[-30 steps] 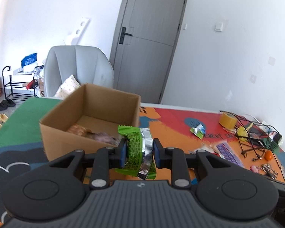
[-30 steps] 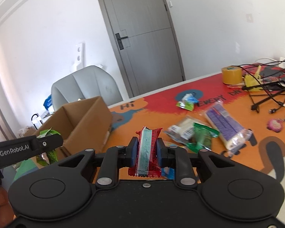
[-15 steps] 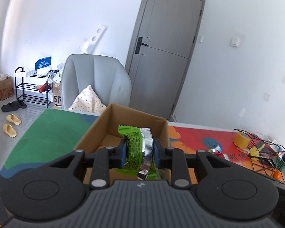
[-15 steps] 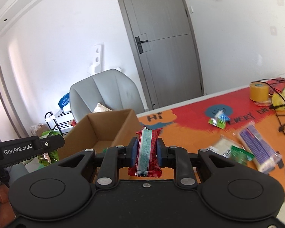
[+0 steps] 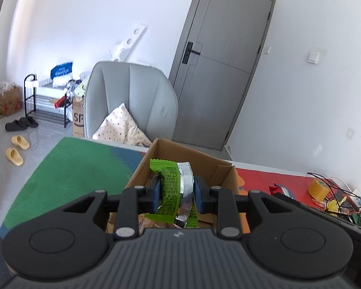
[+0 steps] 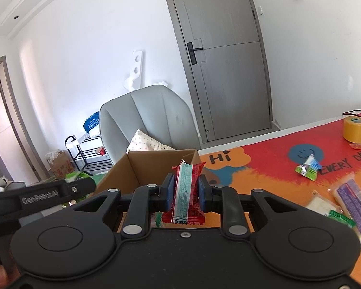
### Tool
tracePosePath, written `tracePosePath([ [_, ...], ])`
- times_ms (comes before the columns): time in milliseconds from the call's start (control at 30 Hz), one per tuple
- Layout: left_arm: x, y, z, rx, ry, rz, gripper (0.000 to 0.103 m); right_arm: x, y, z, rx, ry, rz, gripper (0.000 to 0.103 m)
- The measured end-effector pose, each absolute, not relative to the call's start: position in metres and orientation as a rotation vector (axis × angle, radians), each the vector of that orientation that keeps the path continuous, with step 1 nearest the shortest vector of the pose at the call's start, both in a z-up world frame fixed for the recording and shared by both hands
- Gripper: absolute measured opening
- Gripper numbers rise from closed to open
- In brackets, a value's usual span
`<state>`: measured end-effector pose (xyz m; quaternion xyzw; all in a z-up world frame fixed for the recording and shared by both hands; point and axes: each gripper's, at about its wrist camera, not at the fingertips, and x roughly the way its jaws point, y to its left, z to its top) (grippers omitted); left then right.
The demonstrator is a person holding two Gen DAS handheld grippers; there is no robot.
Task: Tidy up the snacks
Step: 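Open the left tool over the box while the right tool releases the red bar inside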
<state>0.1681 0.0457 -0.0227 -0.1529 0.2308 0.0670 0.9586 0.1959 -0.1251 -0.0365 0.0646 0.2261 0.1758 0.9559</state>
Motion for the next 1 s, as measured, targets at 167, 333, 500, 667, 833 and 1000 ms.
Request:
tracePosePath([
  [167,0.175,0.054,-0.03,-0.343,0.49,0.131,0.032,0.206,-0.116,-0.039,0.128,0.476,0.368,0.022],
  [333,0.171,0.068,-0.029,-0.355,0.483,0.167,0.034,0.21,-0.103,-0.039,0.124,0.486,0.395,0.022],
  [500,0.16,0.082,-0.024,-0.362,0.462,0.207,0.044,0.209,-0.088,-0.041,0.123,0.503,0.437,0.022],
  [667,0.151,0.09,-0.024,-0.362,0.461,0.237,0.057,0.203,-0.078,-0.041,0.116,0.516,0.476,0.031],
  [833,0.144,0.089,-0.023,-0.356,0.449,0.27,0.078,0.196,-0.085,-0.039,0.128,0.511,0.449,0.048],
  [1000,0.139,0.079,-0.023,-0.332,0.445,0.306,0.089,0.188,-0.1,-0.039,0.141,0.499,0.399,0.062],
])
